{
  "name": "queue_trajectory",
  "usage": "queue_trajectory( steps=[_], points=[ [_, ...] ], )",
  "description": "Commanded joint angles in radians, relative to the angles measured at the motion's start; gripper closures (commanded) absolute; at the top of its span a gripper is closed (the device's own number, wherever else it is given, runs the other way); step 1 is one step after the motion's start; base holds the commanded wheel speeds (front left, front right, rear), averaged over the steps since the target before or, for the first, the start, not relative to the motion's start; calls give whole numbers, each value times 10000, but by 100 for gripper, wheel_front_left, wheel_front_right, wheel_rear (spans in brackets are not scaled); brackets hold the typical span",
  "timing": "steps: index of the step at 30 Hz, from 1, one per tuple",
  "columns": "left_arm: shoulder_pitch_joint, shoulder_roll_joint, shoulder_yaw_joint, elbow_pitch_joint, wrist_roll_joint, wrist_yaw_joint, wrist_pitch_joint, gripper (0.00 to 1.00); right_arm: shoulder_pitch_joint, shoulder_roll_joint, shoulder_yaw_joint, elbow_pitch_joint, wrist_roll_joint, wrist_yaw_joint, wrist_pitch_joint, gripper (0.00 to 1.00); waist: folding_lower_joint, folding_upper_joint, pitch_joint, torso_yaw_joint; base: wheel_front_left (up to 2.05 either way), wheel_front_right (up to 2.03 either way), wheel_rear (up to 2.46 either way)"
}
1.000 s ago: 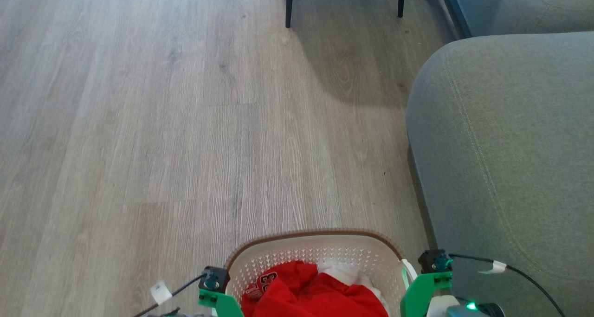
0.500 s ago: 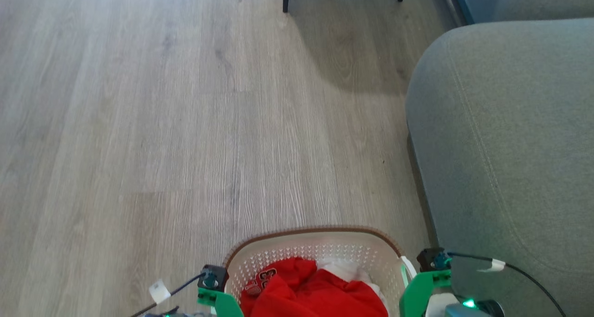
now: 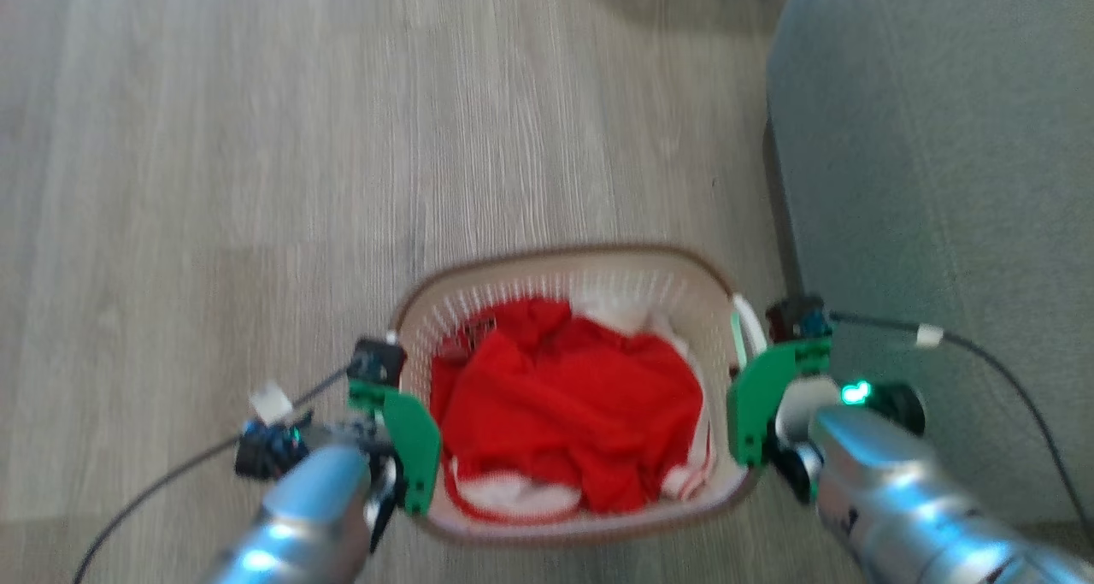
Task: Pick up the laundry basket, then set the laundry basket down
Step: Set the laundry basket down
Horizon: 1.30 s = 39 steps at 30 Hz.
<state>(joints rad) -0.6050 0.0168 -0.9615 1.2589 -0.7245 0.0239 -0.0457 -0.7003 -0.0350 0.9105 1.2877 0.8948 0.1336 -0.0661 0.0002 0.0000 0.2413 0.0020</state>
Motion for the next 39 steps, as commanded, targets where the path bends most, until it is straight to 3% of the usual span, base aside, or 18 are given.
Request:
queue_trajectory(
  steps=[1, 11, 19, 39],
  points=[
    [-604, 429, 123, 102, 123, 140, -130, 100, -598, -152, 29, -10, -185, -29, -303, 100, -2, 0, 987, -40, 0, 0, 0],
    [-2686, 519, 185, 166, 243, 302, -535, 100, -2620, -152, -412, 27, -666, -29, -699, 100, -2, 0, 3500, -102, 0, 0, 0],
    [-3746, 547, 44, 221, 423, 348, -714, 100, -3428, -152, -1076, 29, -1381, -29, -843, 100, -2, 0, 4917, -91, 0, 0, 0],
    [-4432, 473, -151, 298, 426, 479, -962, 100, -3923, -152, -2147, 30, -2444, -29, -970, 100, -2, 0, 6169, -54, 0, 0, 0]
  ],
)
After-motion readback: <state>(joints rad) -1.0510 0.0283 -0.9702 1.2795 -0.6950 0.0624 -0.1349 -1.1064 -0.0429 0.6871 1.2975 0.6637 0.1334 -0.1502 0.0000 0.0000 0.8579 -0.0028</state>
